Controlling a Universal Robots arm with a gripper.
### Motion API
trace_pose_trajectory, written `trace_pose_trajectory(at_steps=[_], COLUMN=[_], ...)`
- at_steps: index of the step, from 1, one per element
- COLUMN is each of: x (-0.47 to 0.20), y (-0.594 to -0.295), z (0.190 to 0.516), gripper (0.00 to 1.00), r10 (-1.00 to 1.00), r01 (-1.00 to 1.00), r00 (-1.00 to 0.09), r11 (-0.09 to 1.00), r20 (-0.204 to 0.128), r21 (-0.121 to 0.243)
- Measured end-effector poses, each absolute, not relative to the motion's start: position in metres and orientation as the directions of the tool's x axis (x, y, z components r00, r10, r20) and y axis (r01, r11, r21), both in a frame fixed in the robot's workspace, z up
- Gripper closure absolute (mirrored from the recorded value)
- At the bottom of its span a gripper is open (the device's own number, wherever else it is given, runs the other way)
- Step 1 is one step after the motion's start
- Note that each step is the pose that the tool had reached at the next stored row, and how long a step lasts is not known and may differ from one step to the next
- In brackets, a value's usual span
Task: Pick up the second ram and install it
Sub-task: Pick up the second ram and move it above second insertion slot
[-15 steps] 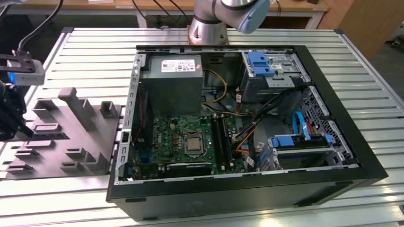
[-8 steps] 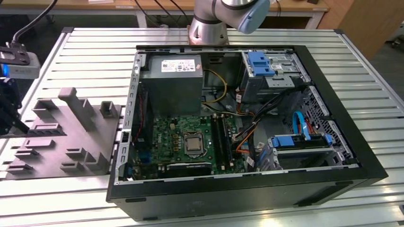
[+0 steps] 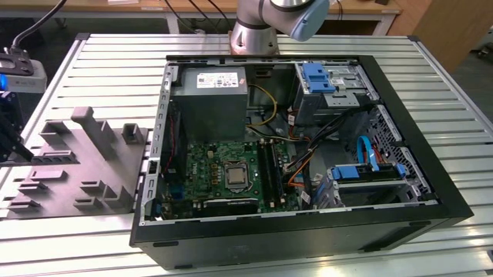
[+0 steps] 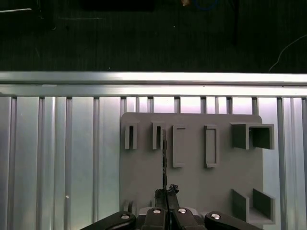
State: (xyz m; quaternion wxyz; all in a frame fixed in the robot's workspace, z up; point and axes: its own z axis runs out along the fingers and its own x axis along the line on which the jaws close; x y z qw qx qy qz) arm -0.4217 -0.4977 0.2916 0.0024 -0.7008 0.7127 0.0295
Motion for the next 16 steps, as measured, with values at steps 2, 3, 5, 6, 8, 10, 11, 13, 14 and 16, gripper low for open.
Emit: trace_pose_trajectory(at_steps=[2, 3, 5, 6, 8, 10, 11, 13, 14, 16], x=[-0.421, -0.421, -0.422, -0.421, -0.421, -0.421, -0.421, -0.421, -0.421, -0.421], y=[-0.498, -0.498, -0.498, -0.498, -0.498, -0.498, -0.498, -0.498, -0.498, -0.498], z=[0.292, 0.292, 0.292, 0.292, 0.292, 0.293, 0.294, 0.297, 0.299, 0.305], gripper=[0.88, 0.88, 0.88, 0.88, 0.88, 0.88, 0.88, 0.88, 0.88, 0.88], r10=[-0.999, -0.999, -0.999, -0.999, -0.999, -0.999, -0.999, -0.999, -0.999, -0.999], r01=[-0.999, -0.999, -0.999, -0.999, -0.999, -0.999, -0.999, -0.999, -0.999, -0.999], r00=[-0.018, -0.018, -0.018, -0.018, -0.018, -0.018, -0.018, -0.018, -0.018, -0.018], r11=[0.016, 0.016, 0.016, 0.016, 0.016, 0.016, 0.016, 0.016, 0.016, 0.016], r20=[-0.045, -0.045, -0.045, -0.045, -0.045, -0.045, -0.045, -0.045, -0.045, -0.045], r21=[0.05, 0.052, 0.052, 0.051, 0.051, 0.051, 0.051, 0.052, 0.051, 0.051])
